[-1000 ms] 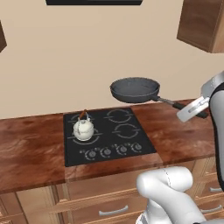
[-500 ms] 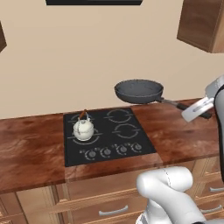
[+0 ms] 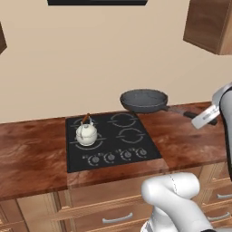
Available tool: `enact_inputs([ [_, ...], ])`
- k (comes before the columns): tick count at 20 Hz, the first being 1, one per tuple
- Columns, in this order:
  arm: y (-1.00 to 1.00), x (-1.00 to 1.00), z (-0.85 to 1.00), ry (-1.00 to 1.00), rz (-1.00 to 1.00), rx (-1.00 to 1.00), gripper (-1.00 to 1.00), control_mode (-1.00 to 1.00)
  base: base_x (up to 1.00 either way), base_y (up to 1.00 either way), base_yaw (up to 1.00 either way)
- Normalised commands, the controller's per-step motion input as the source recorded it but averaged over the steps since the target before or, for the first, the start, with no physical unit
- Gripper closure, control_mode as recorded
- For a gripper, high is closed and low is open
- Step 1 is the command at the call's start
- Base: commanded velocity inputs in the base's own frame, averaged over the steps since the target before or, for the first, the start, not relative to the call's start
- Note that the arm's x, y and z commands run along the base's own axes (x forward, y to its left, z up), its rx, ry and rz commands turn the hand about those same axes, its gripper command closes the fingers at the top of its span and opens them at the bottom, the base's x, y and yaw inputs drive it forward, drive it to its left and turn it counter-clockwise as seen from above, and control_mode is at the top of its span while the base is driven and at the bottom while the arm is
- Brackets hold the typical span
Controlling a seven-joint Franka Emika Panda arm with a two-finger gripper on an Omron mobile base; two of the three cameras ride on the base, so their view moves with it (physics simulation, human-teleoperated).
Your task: Pick the pan from the cabinet and place it on the stove. Then turn on the stove burner for the pan.
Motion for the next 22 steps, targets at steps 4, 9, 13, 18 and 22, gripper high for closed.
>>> enact_inputs([
  [4,-0.37,0.38,-0.31,0.00,0.16,0.00,1.00,-1.00,0.00,0.00,0.00],
  [9,-0.24,0.38,-0.27,0.02,0.09,-0.02,1.00,-1.00,0.00,0.00,0.00],
  [13,-0.13,0.39,-0.19,0.06,0.05,-0.08,1.00,-1.00,0.00,0.00,0.00],
  [18,-0.29,0.43,-0.22,0.01,0.10,-0.01,1.00,-1.00,0.00,0.00,0.00],
  [22,-0.44,0.54,-0.41,0.00,0.17,0.00,1.00,-1.00,0.00,0.00,0.00],
])
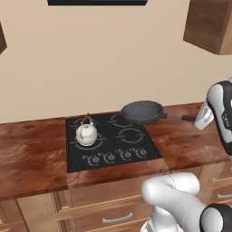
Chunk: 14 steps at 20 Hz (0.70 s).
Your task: Pick the pan from the cabinet and place it on the stove. Then turn on the stove burner for the pan.
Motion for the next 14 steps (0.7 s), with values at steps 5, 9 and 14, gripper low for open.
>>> enact_inputs([
  [5,-0.31,0.49,-0.41,0.01,0.18,0.01,1.00,-1.00,0.00,0.00,0.00],
  [9,-0.22,0.53,-0.37,0.03,0.15,0.00,1.00,-1.00,0.00,0.00,0.00],
  [14,-0.08,0.53,-0.33,0.08,0.11,0.00,1.00,-1.00,0.00,0.00,0.00],
])
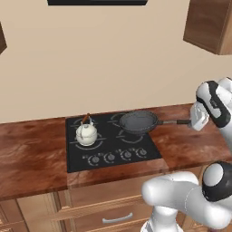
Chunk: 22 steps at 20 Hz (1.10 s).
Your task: Pick the pan from the cabinet and place it on the stove. Then turn on the stove burner for the pan.
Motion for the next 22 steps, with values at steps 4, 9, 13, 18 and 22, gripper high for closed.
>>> enact_inputs([
  [4,-0.05,0.50,-0.31,0.07,0.08,0.00,1.00,-1.00,0.00,0.00,0.00],
  [9,-0.15,0.37,-0.31,0.04,0.06,0.00,1.00,-1.00,0.00,0.00,0.00],
  [13,-0.23,0.22,-0.22,0.00,0.03,0.02,1.00,-1.00,0.00,0.00,0.00],
  [18,-0.11,0.28,-0.19,0.01,0.03,0.02,1.00,-1.00,0.00,0.00,0.00],
  [22,0.01,0.24,-0.24,0.00,0.05,0.00,1.00,-1.00,0.00,0.00,0.00],
])
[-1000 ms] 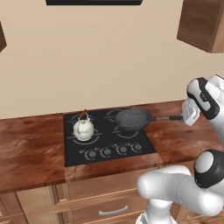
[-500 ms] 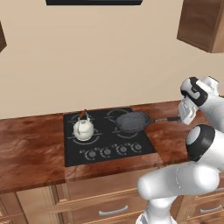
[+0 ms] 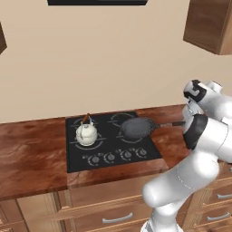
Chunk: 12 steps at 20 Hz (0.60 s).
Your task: Pick the pan from the cabinet and place it on the stove. Then turn on the stove burner for the pan.
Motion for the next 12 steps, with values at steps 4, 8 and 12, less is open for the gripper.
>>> enact_inputs([
  [4,0.01,0.26,-0.30,0.00,0.05,0.00,1.00,-1.00,0.00,0.00,0.00],
  [8,0.00,0.31,-0.31,-0.01,0.05,0.00,1.00,-1.00,0.00,0.00,0.00],
  [12,0.00,0.37,-0.30,-0.01,0.05,0.00,1.00,-1.00,0.00,0.00,0.00],
])
